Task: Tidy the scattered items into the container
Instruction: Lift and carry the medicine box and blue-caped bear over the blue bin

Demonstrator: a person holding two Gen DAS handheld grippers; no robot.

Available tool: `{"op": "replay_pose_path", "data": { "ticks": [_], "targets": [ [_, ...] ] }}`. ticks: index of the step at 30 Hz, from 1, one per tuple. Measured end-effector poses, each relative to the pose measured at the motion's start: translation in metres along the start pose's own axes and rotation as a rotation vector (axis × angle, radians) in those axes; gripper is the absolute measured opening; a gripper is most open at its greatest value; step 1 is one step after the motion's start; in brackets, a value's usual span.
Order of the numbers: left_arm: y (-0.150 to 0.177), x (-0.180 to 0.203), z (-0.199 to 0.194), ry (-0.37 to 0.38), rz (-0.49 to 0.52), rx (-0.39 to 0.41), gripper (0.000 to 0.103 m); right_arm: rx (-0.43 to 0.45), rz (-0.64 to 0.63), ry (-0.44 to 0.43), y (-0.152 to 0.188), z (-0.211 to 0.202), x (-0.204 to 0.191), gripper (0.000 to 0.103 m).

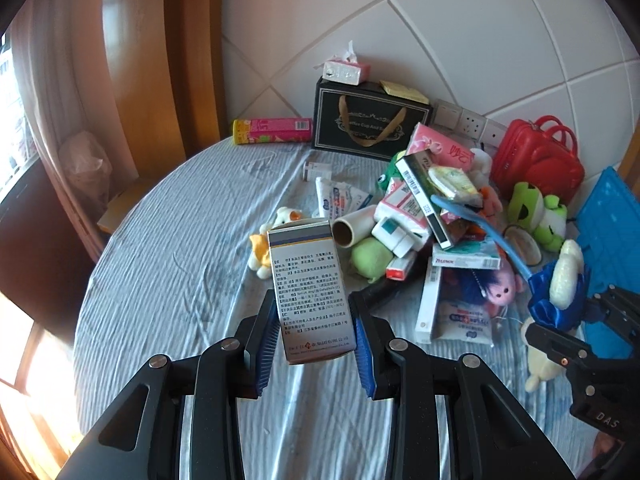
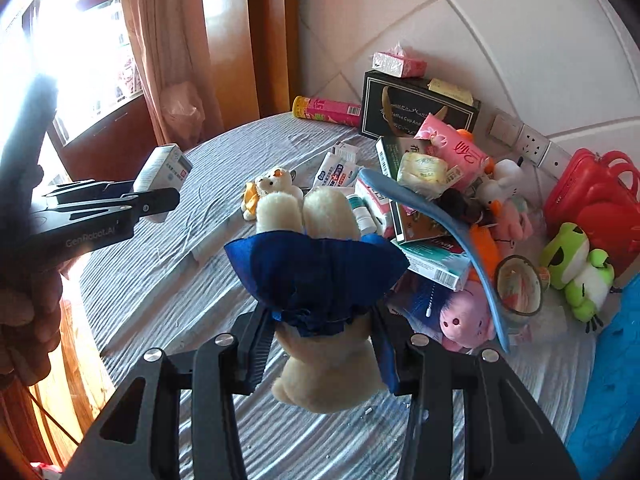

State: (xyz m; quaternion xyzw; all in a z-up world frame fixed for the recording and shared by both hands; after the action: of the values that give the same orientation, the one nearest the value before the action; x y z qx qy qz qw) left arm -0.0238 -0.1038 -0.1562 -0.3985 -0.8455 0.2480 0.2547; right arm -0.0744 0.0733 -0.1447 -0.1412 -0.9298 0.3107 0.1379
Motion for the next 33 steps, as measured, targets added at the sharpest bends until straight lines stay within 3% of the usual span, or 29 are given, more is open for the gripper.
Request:
{"op": "replay_pose_path", "data": {
  "ticks": [13,33],
  "targets": [
    [-0.012,0.104,-0.087,0.041,0.093,0.119,0.033,0.102,0.054,0.046,0.023,-0.121,0.049,0.044],
    [0.02,0.256,-0.147,0.101,0.209,0.18,0.033,0.194,0.151,0.14,0.113,-0.258,0.148,0.044]
  ]
}}
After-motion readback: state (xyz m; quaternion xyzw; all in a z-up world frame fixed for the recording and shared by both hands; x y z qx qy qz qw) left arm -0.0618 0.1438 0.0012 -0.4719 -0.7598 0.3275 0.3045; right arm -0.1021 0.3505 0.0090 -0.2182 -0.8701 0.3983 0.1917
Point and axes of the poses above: each gripper's, at about its wrist camera, not at the fingertips, and z roughly the way its jaws point, x to its right, y to its underside, the point moved 1 cm from there along z, roughly the way its jaws point, and after that the axes turned 14 degrees about -z, right-handed, at the moved point
